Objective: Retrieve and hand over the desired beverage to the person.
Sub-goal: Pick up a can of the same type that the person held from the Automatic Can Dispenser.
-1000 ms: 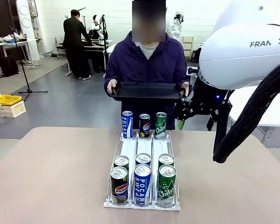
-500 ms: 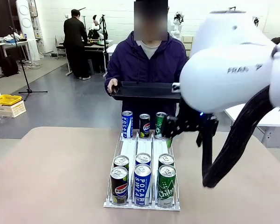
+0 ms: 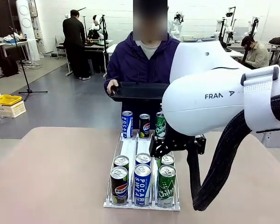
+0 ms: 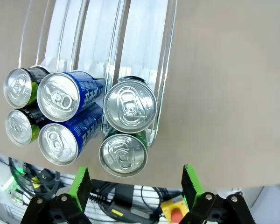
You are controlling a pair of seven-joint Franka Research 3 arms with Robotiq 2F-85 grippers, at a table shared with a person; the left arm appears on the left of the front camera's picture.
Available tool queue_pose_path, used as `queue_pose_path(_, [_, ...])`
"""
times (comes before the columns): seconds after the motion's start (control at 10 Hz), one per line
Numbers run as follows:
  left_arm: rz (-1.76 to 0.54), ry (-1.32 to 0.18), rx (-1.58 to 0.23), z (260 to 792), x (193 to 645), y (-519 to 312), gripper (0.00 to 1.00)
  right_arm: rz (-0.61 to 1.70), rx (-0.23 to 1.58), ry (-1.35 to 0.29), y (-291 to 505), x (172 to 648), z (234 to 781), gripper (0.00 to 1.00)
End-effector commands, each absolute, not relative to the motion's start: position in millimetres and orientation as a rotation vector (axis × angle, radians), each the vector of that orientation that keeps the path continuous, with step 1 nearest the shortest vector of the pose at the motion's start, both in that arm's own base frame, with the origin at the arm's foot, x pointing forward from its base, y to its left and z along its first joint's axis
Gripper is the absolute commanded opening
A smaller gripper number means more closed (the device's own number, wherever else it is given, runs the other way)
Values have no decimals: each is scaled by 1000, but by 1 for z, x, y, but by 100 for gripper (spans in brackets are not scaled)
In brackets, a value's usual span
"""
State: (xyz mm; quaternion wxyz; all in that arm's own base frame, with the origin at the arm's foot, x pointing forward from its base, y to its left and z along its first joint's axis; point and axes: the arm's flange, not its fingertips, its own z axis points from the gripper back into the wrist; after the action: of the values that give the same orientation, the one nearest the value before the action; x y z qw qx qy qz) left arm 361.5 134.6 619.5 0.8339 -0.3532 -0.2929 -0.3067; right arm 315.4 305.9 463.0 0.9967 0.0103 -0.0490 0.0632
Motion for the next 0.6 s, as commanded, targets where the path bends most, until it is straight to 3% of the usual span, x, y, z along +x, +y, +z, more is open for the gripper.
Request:
queue_pose_path(0.0, [-668, -639, -762, 621, 362, 137, 100, 86, 41, -124, 308, 318, 452, 100])
queue_pose_path(0.5, [-668, -639, -762, 621, 362, 137, 100, 73, 30, -49, 310, 324, 428, 100])
